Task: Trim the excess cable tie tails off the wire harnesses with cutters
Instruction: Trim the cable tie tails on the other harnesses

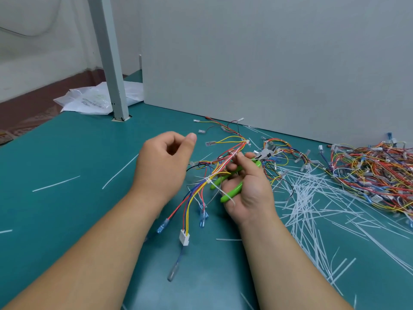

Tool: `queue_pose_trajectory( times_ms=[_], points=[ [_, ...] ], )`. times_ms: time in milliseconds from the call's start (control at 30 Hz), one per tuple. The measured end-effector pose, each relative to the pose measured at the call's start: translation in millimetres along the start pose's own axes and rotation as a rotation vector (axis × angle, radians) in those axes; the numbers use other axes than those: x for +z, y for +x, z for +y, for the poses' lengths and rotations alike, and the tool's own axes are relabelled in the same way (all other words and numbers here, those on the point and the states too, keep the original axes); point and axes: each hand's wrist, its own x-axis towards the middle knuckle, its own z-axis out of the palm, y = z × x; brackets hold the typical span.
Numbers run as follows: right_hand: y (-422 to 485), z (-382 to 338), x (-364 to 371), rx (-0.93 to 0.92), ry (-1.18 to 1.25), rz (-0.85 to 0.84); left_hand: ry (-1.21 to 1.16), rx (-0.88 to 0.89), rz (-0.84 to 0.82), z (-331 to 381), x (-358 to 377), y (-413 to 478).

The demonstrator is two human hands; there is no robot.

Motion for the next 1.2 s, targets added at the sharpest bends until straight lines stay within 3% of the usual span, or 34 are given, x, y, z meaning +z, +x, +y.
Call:
queue_pose_trajectory(
  times_ms=[200, 367, 567, 733, 1000, 1200],
  points=[
    [-3, 7, 1, -0.046, -0.241, -0.064, -0.142, -0.093, -0.319, 7, 9, -11],
    [-7, 12, 2, -0.162, -0.449, -0.100, -0.065, -0.102, -0.206, 2, 10, -9],
    [-9, 15, 0, -0.244, -0.599, -0.075, -0.188, -0.186, -0.301, 2, 13, -9],
    [-6, 15, 0, -0.271, -0.544, -0.073, -0.199, -0.250, -0.306, 3, 12, -10],
    [-6, 16, -3, -0.260, -0.534, -0.084, -0.309, -0.524, -0.481, 6, 6, -7],
    [-8, 17, 0, -0.260, -0.519, -0.092, -0.327, -0.535, -0.452, 7, 8, -8]
  ],
)
